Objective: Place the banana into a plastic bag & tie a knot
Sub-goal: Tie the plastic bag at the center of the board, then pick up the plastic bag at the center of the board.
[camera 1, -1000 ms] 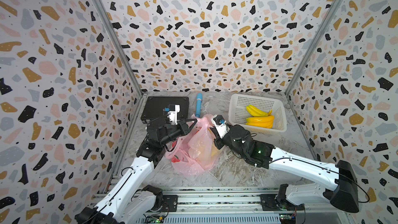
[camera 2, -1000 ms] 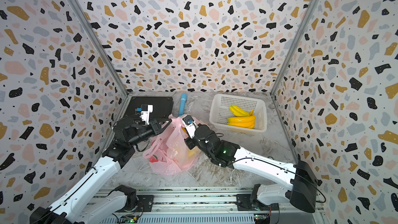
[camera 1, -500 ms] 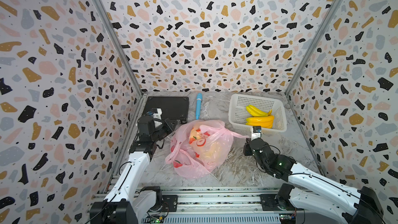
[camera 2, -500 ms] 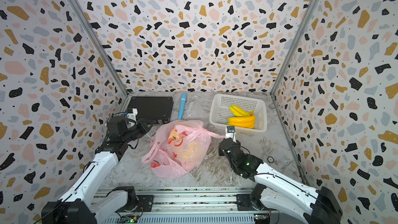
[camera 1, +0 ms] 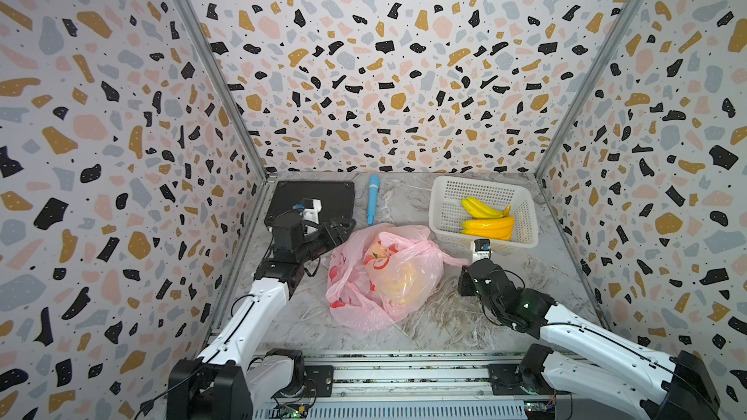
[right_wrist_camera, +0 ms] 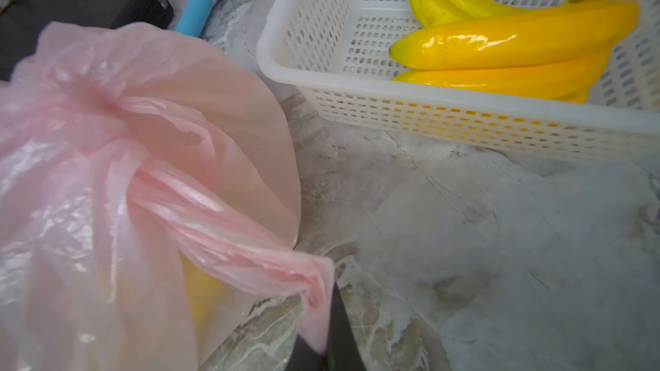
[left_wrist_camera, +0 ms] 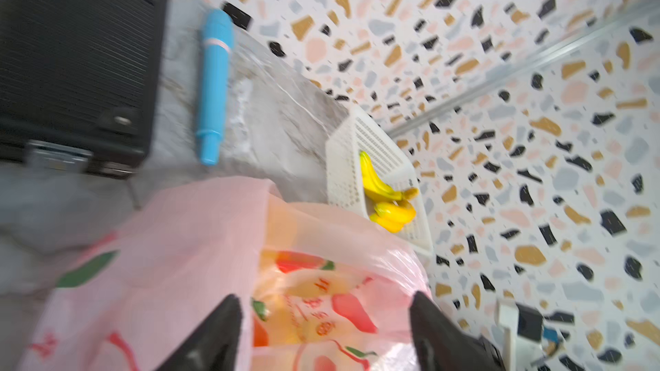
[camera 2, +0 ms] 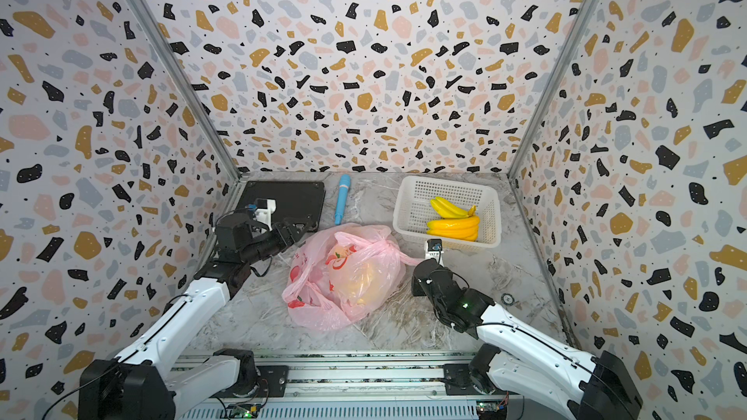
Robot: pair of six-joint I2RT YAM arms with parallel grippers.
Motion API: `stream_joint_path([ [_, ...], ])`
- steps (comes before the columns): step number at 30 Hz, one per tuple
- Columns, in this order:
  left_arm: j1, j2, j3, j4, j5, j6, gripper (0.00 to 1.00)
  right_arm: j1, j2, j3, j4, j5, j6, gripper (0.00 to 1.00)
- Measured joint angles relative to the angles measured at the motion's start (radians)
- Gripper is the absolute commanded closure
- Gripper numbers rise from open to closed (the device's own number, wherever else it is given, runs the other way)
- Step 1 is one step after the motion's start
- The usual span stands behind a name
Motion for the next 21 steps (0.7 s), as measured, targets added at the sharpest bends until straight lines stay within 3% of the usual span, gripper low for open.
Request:
stream_joint_path([
  [5, -0.134, 0.012, 0.005, 0.004, 0.019, 0.002, 0.00, 0.000, 0.069, 0.043, 0.043, -0.058, -0.020, 1.00],
  [8, -0.154, 0.052, 0.006, 0.005, 0.021, 0.007, 0.10, 0.000, 0.106, 0.060, 0.054, -0.088, -0.028, 1.00],
  [11, -0.156, 0.099, 0.005, 0.020, 0.026, -0.001, 0.31, 0.000, 0.124, 0.072, 0.058, -0.107, -0.038, 1.00],
  [13, -0.158, 0.109, -0.002, 0.038, 0.029, -0.006, 0.83, 0.000, 0.127, 0.079, 0.057, -0.110, -0.042, 1.00],
  [14, -0.158, 0.108, -0.003, 0.039, 0.028, -0.008, 0.98, 0.000, 0.129, 0.083, 0.057, -0.109, -0.045, 1.00],
  [21, -0.161, 0.066, 0.029, -0.035, -0.066, 0.028, 1.00, 0.002, 0.127, 0.161, -0.021, -0.059, -0.059, 1.00],
])
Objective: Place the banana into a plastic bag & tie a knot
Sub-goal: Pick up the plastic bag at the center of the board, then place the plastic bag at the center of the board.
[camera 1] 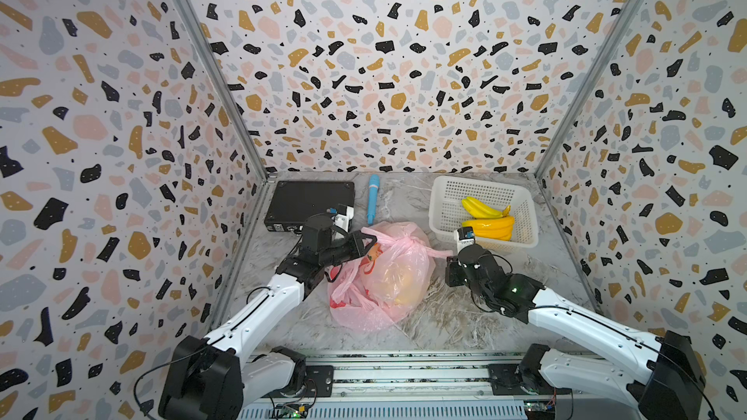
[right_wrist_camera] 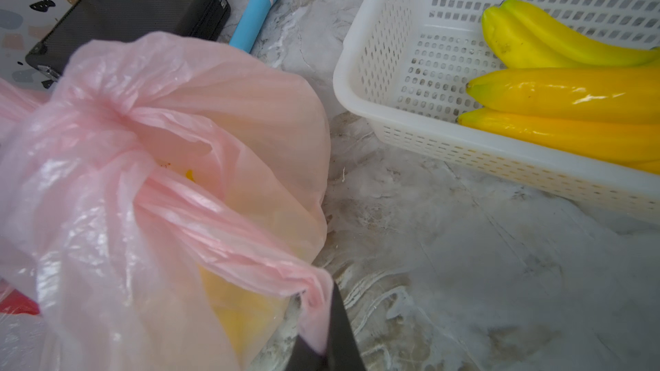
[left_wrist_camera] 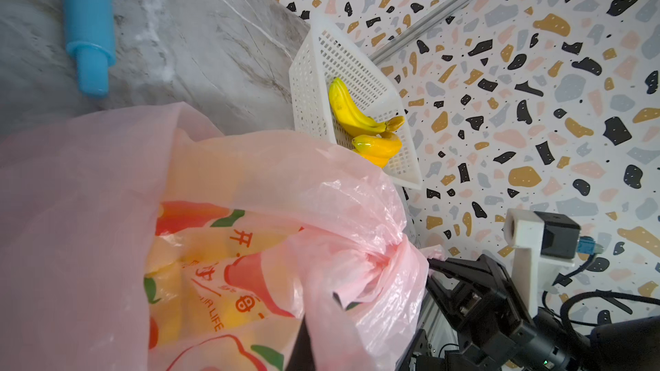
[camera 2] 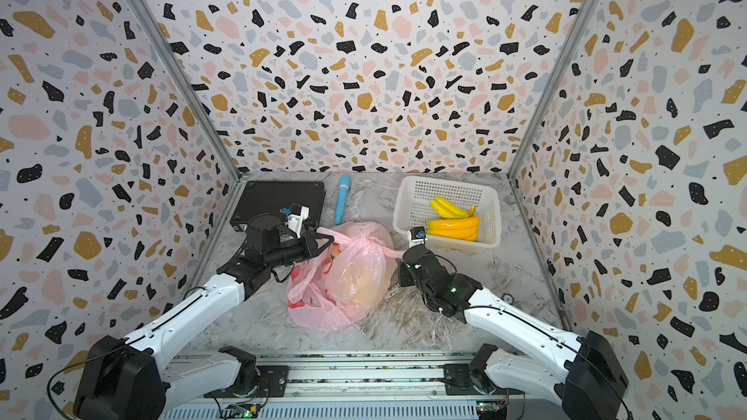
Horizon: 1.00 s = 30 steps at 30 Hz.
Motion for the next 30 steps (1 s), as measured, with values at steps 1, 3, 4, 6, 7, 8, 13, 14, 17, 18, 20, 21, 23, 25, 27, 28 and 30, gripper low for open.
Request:
stream_joint_path([
  [1, 0.001, -0.005, 0.019, -0.018, -0.011, 0.003, 1.00, 0.000, -0.004, 0.015, -0.015, 0.015, -0.005, 1.00],
  [3, 0.008, -0.008, 0.071, -0.050, -0.019, 0.009, 1.00, 0.000, -0.013, 0.051, -0.048, 0.043, -0.014, 1.00],
  [4, 0.017, -0.008, 0.101, -0.065, -0.019, 0.011, 1.00, 0.000, -0.019, 0.071, -0.063, 0.056, -0.019, 1.00],
  [6, 0.042, -0.003, 0.172, -0.096, -0.013, 0.017, 1.00, 0.000, -0.036, 0.120, -0.083, 0.074, -0.029, 1.00],
  [7, 0.053, 0.002, 0.202, -0.106, -0.010, 0.019, 1.00, 0.000, -0.045, 0.136, -0.087, 0.081, -0.034, 1.00],
  [8, 0.066, 0.009, 0.234, -0.113, -0.007, 0.023, 1.00, 0.000, -0.059, 0.153, -0.088, 0.086, -0.037, 1.00],
  [13, 0.105, 0.082, 0.389, -0.154, 0.016, 0.042, 1.00, -0.007, -0.070, 0.263, -0.087, 0.081, -0.075, 1.00],
  [14, 0.115, 0.101, 0.418, -0.163, 0.018, 0.047, 1.00, -0.008, -0.056, 0.286, -0.086, 0.078, -0.085, 1.00],
  [17, 0.153, 0.174, 0.527, -0.201, 0.021, 0.064, 1.00, -0.013, 0.021, 0.375, -0.071, 0.058, -0.119, 1.00],
  [18, 0.166, 0.205, 0.576, -0.221, 0.021, 0.074, 1.00, -0.014, 0.056, 0.409, -0.064, 0.051, -0.134, 1.00],
  [20, 0.189, 0.265, 0.671, -0.255, 0.018, 0.093, 1.00, -0.020, 0.128, 0.474, -0.051, 0.032, -0.156, 1.00],
  [21, 0.203, 0.300, 0.725, -0.274, 0.014, 0.108, 1.00, -0.025, 0.175, 0.513, -0.043, 0.017, -0.168, 1.00],
  [23, 0.230, 0.360, 0.811, -0.294, 0.006, 0.129, 1.00, -0.036, 0.264, 0.589, -0.023, -0.013, -0.190, 1.00],
  [25, 0.257, 0.413, 0.874, -0.304, -0.008, 0.143, 1.00, -0.050, 0.352, 0.662, -0.003, -0.044, -0.206, 1.00],
  [27, 0.286, 0.471, 0.926, -0.313, -0.011, 0.154, 1.00, -0.069, 0.465, 0.751, 0.018, -0.079, -0.220, 1.00],
  [28, 0.297, 0.497, 0.951, -0.317, -0.010, 0.158, 1.00, -0.079, 0.508, 0.787, 0.021, -0.098, -0.223, 1.00],
  [30, 0.317, 0.570, 1.013, -0.322, -0.006, 0.167, 1.00, -0.103, 0.622, 0.889, 0.028, -0.143, -0.226, 1.00],
])
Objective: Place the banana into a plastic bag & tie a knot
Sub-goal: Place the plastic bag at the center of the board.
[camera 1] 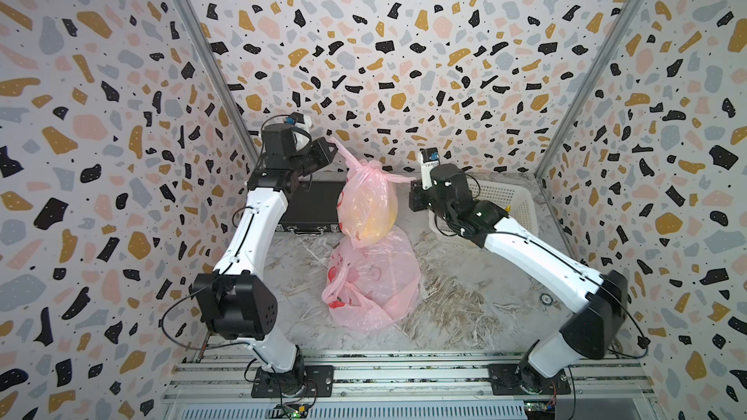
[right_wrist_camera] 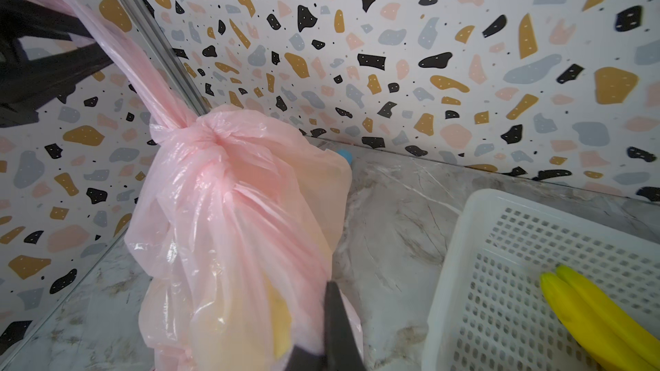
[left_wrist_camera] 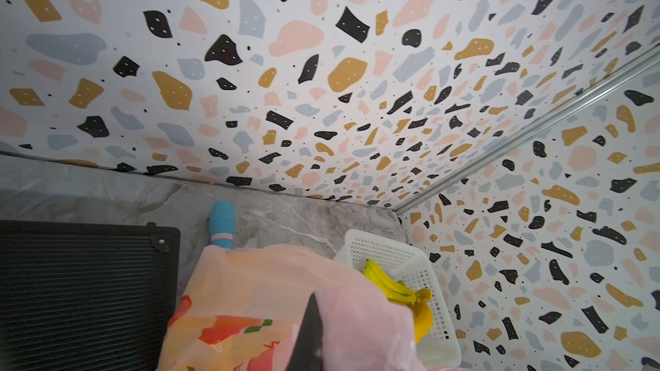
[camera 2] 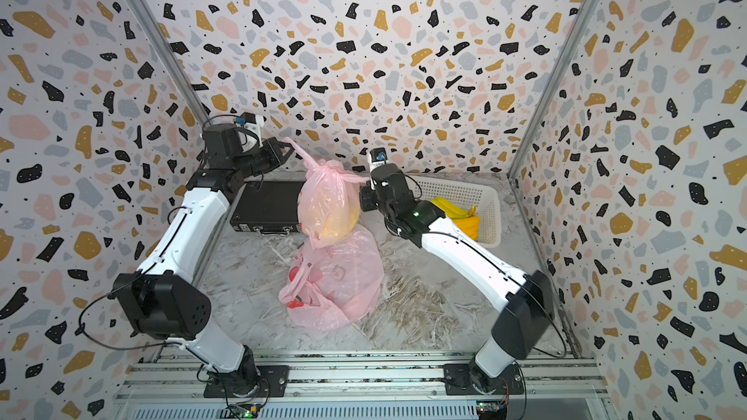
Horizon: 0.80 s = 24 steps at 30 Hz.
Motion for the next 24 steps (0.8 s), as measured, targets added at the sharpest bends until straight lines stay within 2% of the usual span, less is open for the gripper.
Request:
stream_joint_path([
  [6, 0.022, 0.223, 0.195, -0.007, 0.053, 0.027, 1.00, -0.076, 0.257, 0.269, -0.027, -0.071, -0.003, 1.00],
  [14, 0.021, 0.439, 0.417, -0.002, 0.156, 0.012, 1.00, -0.188, 0.401, 0.519, -0.090, -0.163, 0.004, 1.00],
  [20, 0.014, 0.521, 0.508, 0.054, 0.234, -0.038, 1.00, -0.222, 0.410, 0.542, -0.101, -0.198, 0.004, 1.00],
  [24, 0.003, 0.546, 0.520, 0.064, 0.239, -0.040, 1.00, -0.233, 0.410, 0.524, -0.097, -0.209, 0.005, 1.00],
])
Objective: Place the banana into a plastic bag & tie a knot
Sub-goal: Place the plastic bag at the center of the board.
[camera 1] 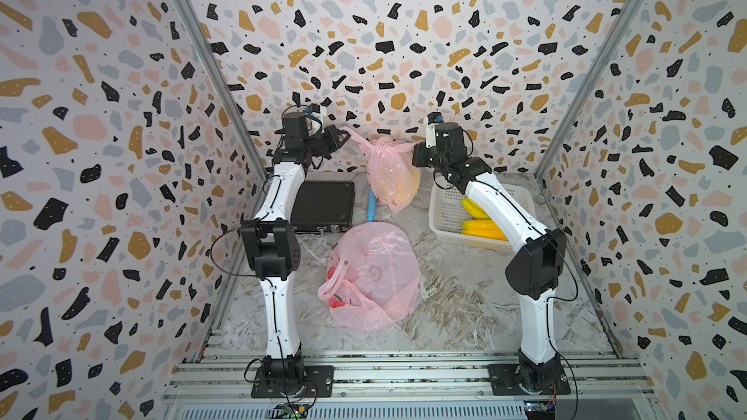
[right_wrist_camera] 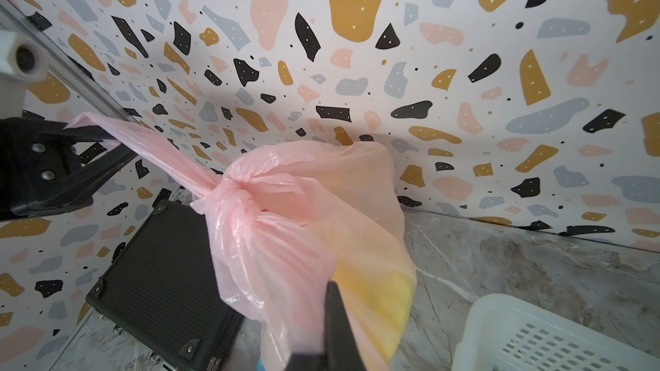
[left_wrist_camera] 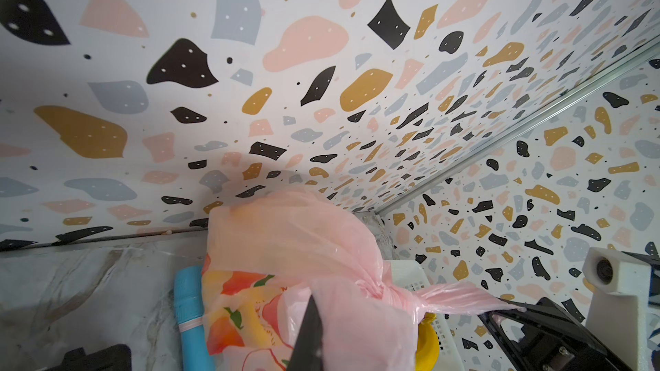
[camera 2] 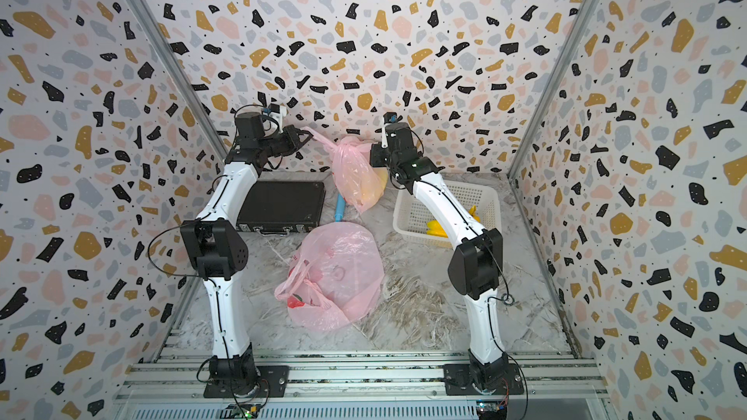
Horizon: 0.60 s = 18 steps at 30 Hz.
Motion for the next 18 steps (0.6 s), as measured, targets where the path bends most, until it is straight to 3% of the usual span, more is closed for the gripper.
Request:
stream_joint_path([
  [5, -0.017, 0.012, -0.063, 0.026, -0.014, 0.011, 1.00, -0.023, 0.004, -0.109, 0.035, -0.014, 0.009, 1.00],
  [7, -0.021, 0.012, -0.114, 0.037, -0.015, 0.014, 0.75, -0.037, 0.027, -0.129, 0.030, -0.029, 0.014, 1.00],
  [8, -0.022, 0.012, -0.146, 0.048, -0.014, 0.015, 0.62, -0.045, 0.044, -0.129, 0.027, -0.042, 0.017, 0.95],
  [10, -0.022, 0.005, -0.214, 0.057, -0.016, 0.010, 0.49, -0.056, 0.072, -0.128, 0.011, -0.064, 0.020, 0.77],
  [13, -0.022, -0.051, -0.360, 0.047, -0.051, 0.015, 0.22, -0.071, 0.086, -0.125, -0.043, -0.097, 0.014, 0.54],
  [18, -0.022, -0.324, -0.622, -0.016, -0.171, 0.055, 0.04, -0.071, 0.037, -0.113, -0.129, -0.144, 0.003, 0.28],
])
